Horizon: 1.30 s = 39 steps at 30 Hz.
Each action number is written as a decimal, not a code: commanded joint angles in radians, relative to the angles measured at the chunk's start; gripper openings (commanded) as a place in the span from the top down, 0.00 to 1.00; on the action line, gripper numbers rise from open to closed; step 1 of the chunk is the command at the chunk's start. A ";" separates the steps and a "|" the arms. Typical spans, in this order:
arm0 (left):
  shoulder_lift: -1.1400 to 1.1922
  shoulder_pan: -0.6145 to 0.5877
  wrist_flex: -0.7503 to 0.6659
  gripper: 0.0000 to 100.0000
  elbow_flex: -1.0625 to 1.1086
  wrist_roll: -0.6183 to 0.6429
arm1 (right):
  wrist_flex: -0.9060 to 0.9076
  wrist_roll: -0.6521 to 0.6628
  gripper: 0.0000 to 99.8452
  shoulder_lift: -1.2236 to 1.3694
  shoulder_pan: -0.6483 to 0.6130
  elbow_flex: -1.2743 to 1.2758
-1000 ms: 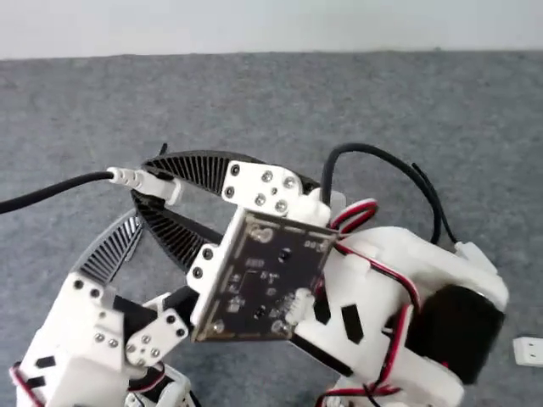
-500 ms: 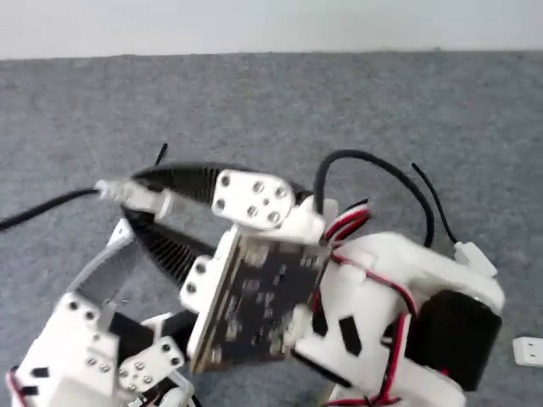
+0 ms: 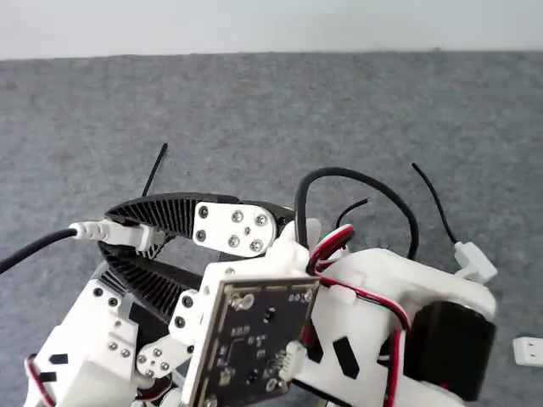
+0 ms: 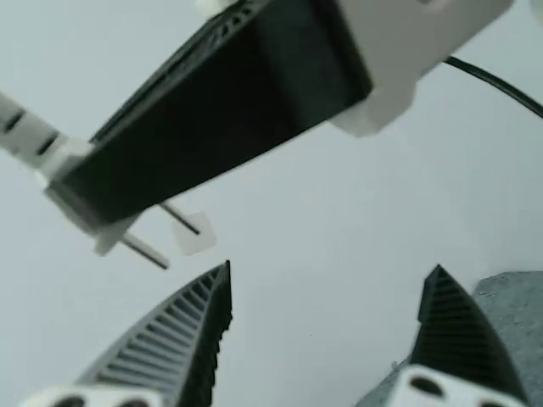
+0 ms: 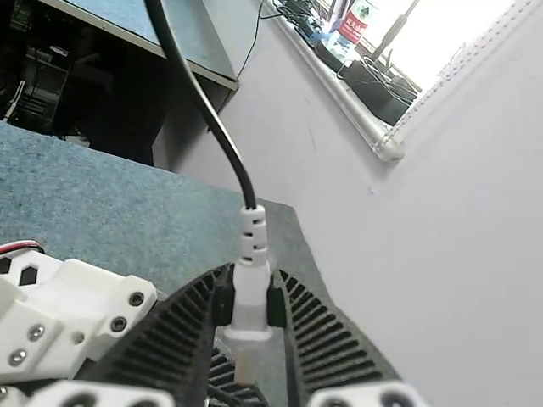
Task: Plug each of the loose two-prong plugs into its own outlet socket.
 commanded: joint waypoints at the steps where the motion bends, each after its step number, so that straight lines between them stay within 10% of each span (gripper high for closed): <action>1: -0.015 0.000 -0.020 0.65 -0.007 -0.012 | 0.031 0.014 0.99 -0.007 0.027 0.005; 39: -0.015 -0.002 0.055 0.65 -0.081 -0.091 | 0.041 -0.091 0.99 -0.038 0.071 0.107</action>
